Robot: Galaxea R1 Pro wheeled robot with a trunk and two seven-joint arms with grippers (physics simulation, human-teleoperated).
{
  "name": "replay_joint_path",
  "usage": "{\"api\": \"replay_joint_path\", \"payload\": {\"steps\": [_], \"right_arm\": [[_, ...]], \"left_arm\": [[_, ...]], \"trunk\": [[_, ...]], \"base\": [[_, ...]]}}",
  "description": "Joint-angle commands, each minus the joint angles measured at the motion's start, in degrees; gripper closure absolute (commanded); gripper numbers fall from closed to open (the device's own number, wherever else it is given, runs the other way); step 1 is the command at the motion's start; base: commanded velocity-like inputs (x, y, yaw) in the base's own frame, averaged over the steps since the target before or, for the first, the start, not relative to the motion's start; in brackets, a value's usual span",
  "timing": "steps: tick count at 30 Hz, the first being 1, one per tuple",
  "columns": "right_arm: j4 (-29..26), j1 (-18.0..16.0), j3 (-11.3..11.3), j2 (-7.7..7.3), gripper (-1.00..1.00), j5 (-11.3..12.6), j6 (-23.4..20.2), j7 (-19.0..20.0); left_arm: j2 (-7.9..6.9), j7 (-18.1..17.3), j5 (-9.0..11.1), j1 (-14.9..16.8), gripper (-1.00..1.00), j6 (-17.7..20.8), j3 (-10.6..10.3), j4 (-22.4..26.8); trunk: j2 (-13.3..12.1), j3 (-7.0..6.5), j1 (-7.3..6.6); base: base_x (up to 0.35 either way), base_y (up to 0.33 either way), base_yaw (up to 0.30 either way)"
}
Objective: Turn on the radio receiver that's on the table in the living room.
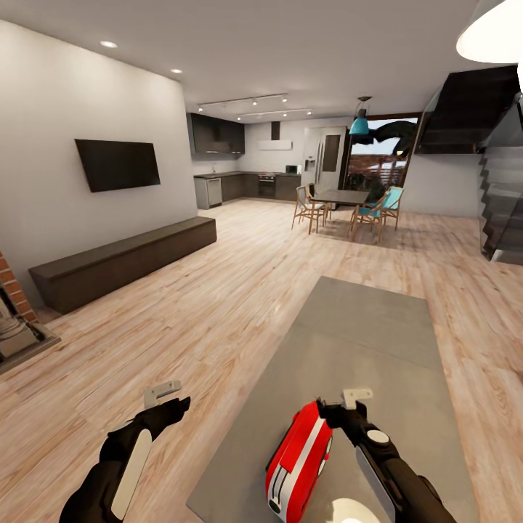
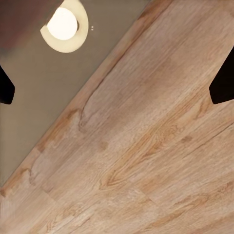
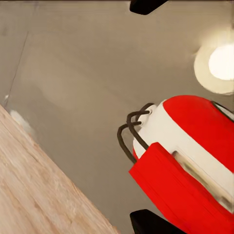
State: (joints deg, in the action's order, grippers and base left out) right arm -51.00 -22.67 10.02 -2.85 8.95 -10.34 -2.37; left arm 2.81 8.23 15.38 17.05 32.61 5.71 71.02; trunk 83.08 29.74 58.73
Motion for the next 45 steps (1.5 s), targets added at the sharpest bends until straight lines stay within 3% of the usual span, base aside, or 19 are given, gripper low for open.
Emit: {"api": "replay_joint_path", "payload": {"steps": [1, 3, 7, 13, 16, 22, 32, 42, 45], "right_arm": [[0.17, -0.02, 0.07, 0.35, -1.0, 0.0, -0.43, -1.03], [0.82, -0.24, 0.13, 0.88, -1.0, -0.01, -1.71, -3.03], [7.27, -3.87, 0.17, 2.56, -1.0, -0.31, -2.95, -6.33], [9.4, -5.23, 0.5, 4.46, -1.0, -1.41, -3.02, -6.67], [9.56, -5.44, 2.81, 5.4, -1.0, -2.21, -2.96, -6.4], [9.62, -5.59, 5.18, 5.62, -1.0, -2.54, -2.94, -6.03], [10.23, -6.32, 5.56, 5.54, -1.0, -2.38, -2.56, -5.98], [17.66, -8.0, 5.46, 5.49, -1.0, -2.35, -2.23, -5.98], [19.26, -8.12, 5.49, 5.49, -1.0, -2.36, 0.27, -5.98]], "left_arm": [[0.0, -0.02, 0.0, 0.0, -1.0, 0.0, 0.0, 0.0], [0.0, -0.04, 0.0, 0.0, -1.0, 0.0, 0.0, -0.05], [-0.01, -0.06, 0.0, 0.0, -1.0, 0.0, 0.0, -0.26], [0.0, -0.07, 0.0, 0.0, -1.0, 0.0, 0.0, -0.34], [0.0, -0.06, 0.0, 0.0, -1.0, 0.0, 0.0, -0.35], [0.0, -0.07, 0.0, 0.0, -1.0, 0.0, 0.0, -0.35], [-0.01, -0.1, 0.08, 0.0, -1.0, 0.0, 0.0, -0.35], [-0.06, -0.1, 0.09, 0.0, -1.0, 0.0, 0.0, -0.35], [-0.08, -0.12, 0.09, 0.0, -1.0, 0.0, 0.0, -0.35]], "trunk": [[0.0, 0.0, 0.0], [0.0, 0.0, 0.0], [0.0, 0.0, 0.0], [0.0, 0.0, 0.0], [0.0, 0.0, 0.0], [0.0, 0.0, 0.0], [0.0, 0.0, 0.0], [0.0, 0.0, 0.0], [0.0, 0.0, 0.0]], "base": [[0.0, 0.0, 0.0], [0.0, 0.0, 0.0], [0.0, 0.0, 0.0], [0.0, 0.0, 0.0], [0.0, 0.0, 0.0], [0.0, 0.0, 0.0], [0.0, 0.0, 0.0], [0.0, 0.0, 0.0], [0.0, 0.0, 0.0]]}}
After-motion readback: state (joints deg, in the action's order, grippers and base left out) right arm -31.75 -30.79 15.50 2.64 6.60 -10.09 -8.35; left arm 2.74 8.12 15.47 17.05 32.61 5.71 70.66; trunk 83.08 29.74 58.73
